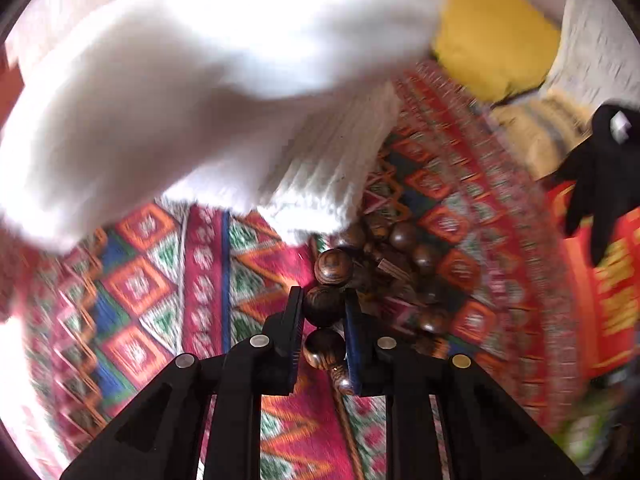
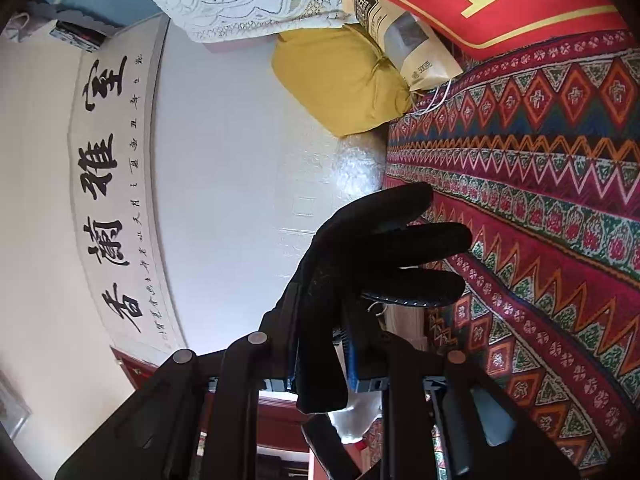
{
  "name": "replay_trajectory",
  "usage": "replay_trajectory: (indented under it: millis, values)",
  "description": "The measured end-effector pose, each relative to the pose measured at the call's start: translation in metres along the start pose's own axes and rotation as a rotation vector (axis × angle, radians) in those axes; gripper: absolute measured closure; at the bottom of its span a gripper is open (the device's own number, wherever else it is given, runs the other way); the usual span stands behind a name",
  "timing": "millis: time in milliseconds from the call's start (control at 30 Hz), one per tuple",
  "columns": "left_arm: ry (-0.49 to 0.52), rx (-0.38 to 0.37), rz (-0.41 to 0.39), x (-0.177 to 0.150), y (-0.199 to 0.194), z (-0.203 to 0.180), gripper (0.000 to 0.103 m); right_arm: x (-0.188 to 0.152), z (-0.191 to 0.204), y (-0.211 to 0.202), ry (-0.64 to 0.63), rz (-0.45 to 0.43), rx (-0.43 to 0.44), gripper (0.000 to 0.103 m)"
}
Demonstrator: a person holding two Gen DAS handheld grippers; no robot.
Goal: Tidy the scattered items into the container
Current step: 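Drop the bead bracelet into the box with the left gripper while the right holds the glove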
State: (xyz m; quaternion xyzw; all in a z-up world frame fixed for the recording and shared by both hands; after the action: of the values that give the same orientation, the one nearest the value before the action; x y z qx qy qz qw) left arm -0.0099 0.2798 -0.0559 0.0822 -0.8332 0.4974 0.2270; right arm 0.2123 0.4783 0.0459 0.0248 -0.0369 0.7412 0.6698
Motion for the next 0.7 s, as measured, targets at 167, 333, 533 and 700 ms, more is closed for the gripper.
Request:
replay_trajectory:
  millis: [167, 333, 533, 700]
  values:
    - [-0.155, -0.444, -0.002, -0.025, -0.061, 0.002, 0.088, -0.006, 0.010, 0.001, -0.019, 0.016, 0.038, 0.086]
    - [-0.292, -0.735, -0.015, -0.034, -0.127, 0.017, 0.088, -0.021, 0.010, 0.003, -0.025, 0.034, 0.026, 0.086]
    - [-0.488, -1.038, -0.058, -0.034, -0.199, 0.038, 0.088, -0.052, 0.016, 0.011, -0.024, 0.095, 0.039, 0.086]
    - [-0.494, -1.114, -0.216, 0.002, -0.281, 0.071, 0.088, -0.080, 0.024, 0.018, -0.091, 0.165, 0.026, 0.086]
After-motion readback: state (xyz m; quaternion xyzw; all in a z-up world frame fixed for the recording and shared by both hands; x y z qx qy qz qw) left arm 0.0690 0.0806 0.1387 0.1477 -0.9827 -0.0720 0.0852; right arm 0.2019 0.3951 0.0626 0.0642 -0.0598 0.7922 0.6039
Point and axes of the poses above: each gripper's, at about its wrist camera, not at the fingertips, and y roughly the way its jaws point, z to its left, x to its top, the point moved 9 cm from there along y, roughly the way its jaws point, and after that the axes turned 3 degrees about -x, right-handed, at the moved point
